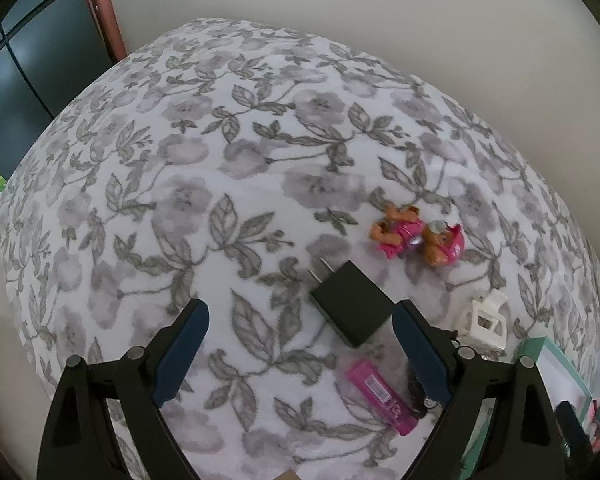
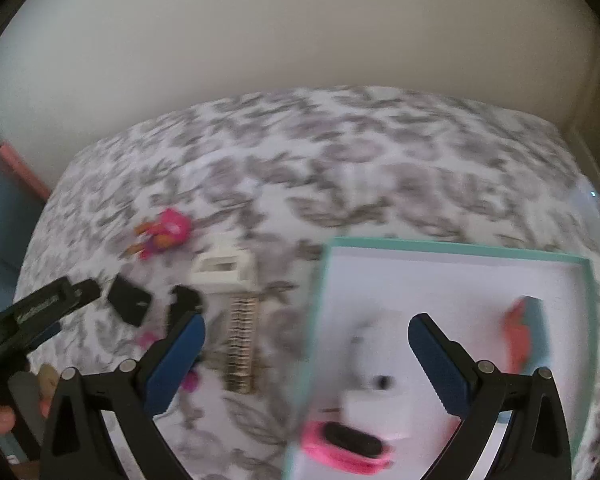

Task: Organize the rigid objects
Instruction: 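Move both grippers back to the pile toward the black charger and patterned bar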

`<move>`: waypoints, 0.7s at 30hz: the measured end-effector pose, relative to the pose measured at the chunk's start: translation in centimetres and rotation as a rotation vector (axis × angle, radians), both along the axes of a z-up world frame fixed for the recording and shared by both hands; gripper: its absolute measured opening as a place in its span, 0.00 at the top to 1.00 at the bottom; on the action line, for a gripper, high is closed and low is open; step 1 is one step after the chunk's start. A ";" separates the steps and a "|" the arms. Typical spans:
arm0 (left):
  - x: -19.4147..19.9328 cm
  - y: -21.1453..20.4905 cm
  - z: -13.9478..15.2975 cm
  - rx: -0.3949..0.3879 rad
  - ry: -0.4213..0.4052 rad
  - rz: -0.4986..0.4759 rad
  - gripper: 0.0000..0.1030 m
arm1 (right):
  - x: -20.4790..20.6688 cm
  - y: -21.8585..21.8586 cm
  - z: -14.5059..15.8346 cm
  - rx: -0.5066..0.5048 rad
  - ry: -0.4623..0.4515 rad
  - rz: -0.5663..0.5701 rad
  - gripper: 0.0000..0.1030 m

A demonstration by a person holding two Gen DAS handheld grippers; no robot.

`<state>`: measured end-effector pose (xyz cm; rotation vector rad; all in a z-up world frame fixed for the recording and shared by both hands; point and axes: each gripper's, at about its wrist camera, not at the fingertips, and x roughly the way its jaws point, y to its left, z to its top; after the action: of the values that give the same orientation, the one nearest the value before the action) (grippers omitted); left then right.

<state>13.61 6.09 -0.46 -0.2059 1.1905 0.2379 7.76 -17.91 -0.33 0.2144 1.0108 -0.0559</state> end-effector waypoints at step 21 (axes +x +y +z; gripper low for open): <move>3.5 0.1 -4.3 -0.085 0.045 -0.027 0.09 | 3.1 3.1 -4.6 0.036 0.109 0.072 0.33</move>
<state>17.12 6.17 -4.73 -0.2596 1.2486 0.1687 10.87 -14.83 -4.96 0.2098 1.1284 0.0159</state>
